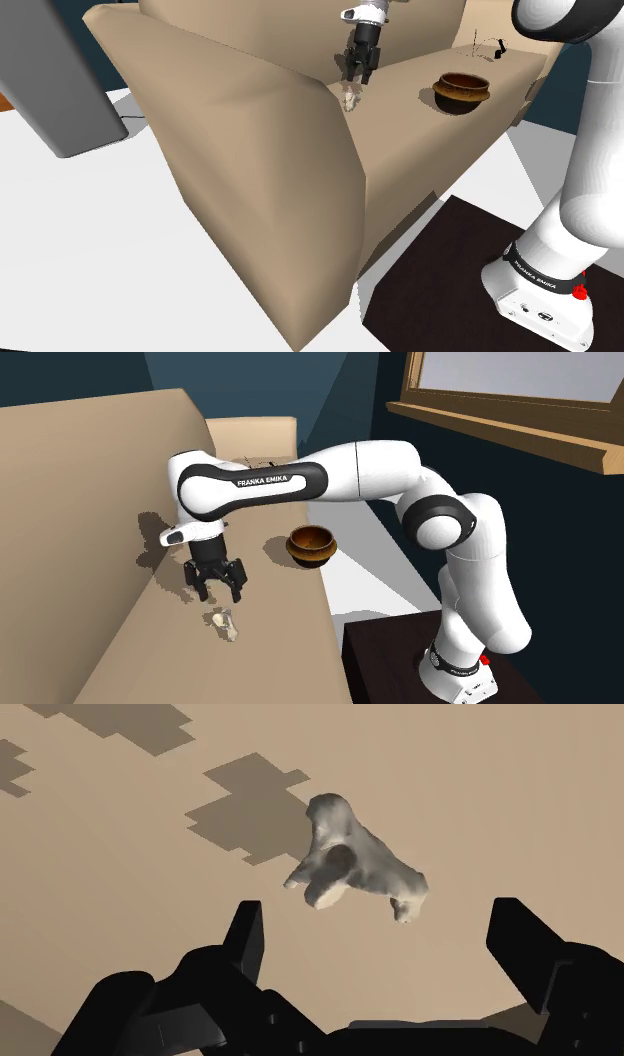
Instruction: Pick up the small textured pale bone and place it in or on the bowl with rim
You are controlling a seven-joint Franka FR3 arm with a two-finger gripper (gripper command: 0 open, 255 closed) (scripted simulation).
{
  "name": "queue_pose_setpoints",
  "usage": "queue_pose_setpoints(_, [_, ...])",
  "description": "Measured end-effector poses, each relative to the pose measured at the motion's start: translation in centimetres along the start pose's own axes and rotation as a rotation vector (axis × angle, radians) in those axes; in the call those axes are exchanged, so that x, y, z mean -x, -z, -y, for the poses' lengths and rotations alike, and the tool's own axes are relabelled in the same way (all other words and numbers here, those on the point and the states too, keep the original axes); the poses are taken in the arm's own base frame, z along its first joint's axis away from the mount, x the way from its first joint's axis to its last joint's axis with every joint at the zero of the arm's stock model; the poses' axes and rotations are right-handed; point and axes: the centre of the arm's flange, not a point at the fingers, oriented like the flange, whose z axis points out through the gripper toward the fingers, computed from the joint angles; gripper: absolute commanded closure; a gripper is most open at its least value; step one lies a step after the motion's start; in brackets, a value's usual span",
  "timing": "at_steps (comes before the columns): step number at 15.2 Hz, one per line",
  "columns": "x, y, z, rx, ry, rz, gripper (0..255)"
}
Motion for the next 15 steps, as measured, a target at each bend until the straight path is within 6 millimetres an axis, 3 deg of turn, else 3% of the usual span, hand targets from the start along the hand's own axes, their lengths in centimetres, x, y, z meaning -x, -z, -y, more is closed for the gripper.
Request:
queue_pose_setpoints(8, [0.5, -3.6, -0.6, -0.013, 0.081, -0.013, 0])
queue_pose_setpoints(14, [0.6, -3.9, -0.6, -0.012, 0.082, -0.013, 0])
queue_pose_setpoints(15, [0.6, -3.9, -0.6, -0.012, 0.082, -0.013, 255])
